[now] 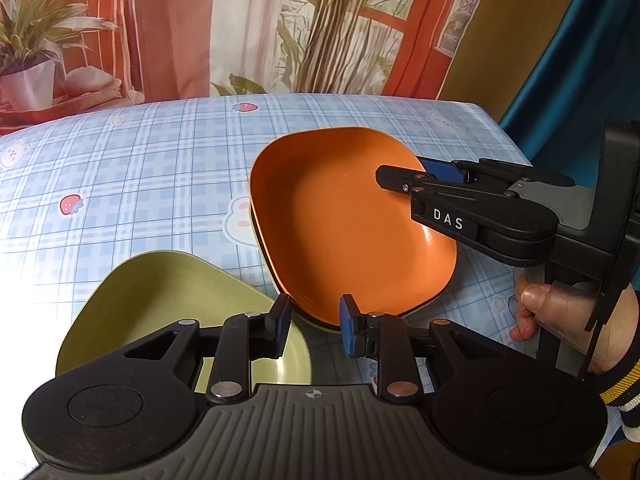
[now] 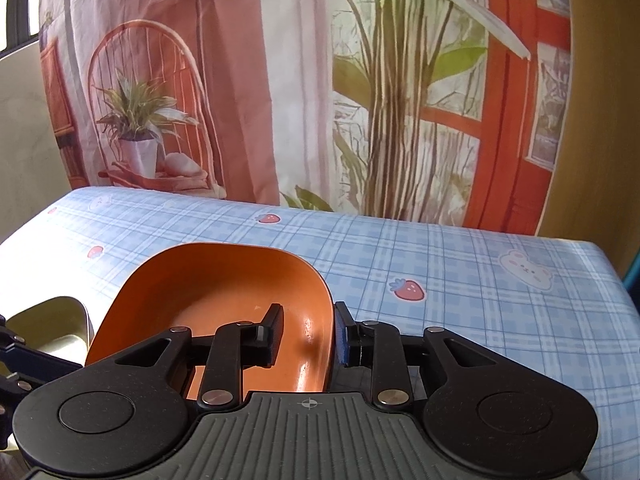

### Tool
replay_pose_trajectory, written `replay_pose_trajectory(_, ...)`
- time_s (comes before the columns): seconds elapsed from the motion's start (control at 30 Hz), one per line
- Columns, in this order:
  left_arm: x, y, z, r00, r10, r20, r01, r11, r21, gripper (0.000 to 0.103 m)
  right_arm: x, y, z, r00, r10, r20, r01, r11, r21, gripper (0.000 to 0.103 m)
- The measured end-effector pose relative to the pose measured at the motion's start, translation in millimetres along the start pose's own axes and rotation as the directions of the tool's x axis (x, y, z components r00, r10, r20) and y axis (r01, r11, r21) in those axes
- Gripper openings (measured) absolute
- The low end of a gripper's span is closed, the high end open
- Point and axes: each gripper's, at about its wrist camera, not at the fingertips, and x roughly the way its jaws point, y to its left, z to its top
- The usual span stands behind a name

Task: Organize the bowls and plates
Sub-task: 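Lower the orange plate onto the green plate and open both grippers, then close both grippers on the rims of the other green plate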

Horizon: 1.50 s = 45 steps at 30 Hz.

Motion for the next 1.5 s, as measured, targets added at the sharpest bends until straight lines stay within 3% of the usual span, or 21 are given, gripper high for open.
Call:
replay_pose_trajectory(0.6, -1.3, -0.8, -1.6, 1.0, -0.006, 0.001, 0.006, 1.0, 0.003, 0.033, 1.0, 9.1, -5.2, 0.999, -0.049, -0.01, 0.048, 0.996, -0.073, 0.026)
replay_pose_trajectory(0.67, -2.7, -0.5, -1.8, 1.0, -0.003, 0.008, 0.003, 1.0, 0.002, 0.038, -0.8, 10.3, -4.5, 0.999, -0.054, -0.004, 0.054, 0.996, -0.073, 0.026)
replay_pose_trajectory(0.77, -10.7, 3.0, -1.3, 0.999, -0.007, 0.035, 0.008, 1.0, -0.01, 0.056, -7.1, 12.5, -1.7, 0.998, -0.065, 0.013, 0.066, 0.995, -0.075, 0.029)
replay_pose_trajectory(0.87, -23.2, 12.3, 0.0, 0.996, -0.028, 0.084, 0.031, 0.999, -0.038, 0.064, -18.0, 15.0, 2.3, 0.997, -0.068, 0.039, 0.07, 0.995, -0.069, 0.034)
replay_pose_trajectory(0.93, -31.4, 21.9, 0.4, 0.993, -0.026, 0.113, 0.033, 0.997, -0.062, 0.077, -26.4, 16.7, 4.7, 0.996, -0.069, 0.05, 0.072, 0.996, -0.047, 0.038)
replay_pose_trajectory(1.1, -52.4, 45.1, -1.8, 0.988, 0.019, 0.154, -0.016, 1.0, -0.021, 0.077, -49.3, 25.0, 2.7, 0.995, -0.055, 0.078, 0.053, 0.998, 0.032, 0.04)
replay_pose_trajectory(1.27, -65.1, 70.7, -8.3, 0.987, 0.068, 0.147, -0.072, 0.997, 0.022, 0.076, -66.4, 48.7, -10.4, 0.997, -0.012, 0.074, 0.007, 0.997, 0.071, 0.04)
replay_pose_trajectory(1.5, -55.4, 112.9, -16.7, 0.994, 0.062, 0.089, -0.06, 0.998, -0.026, 0.072, -78.5, 89.0, -36.3, 0.999, 0.036, 0.026, -0.039, 0.993, 0.115, 0.04)
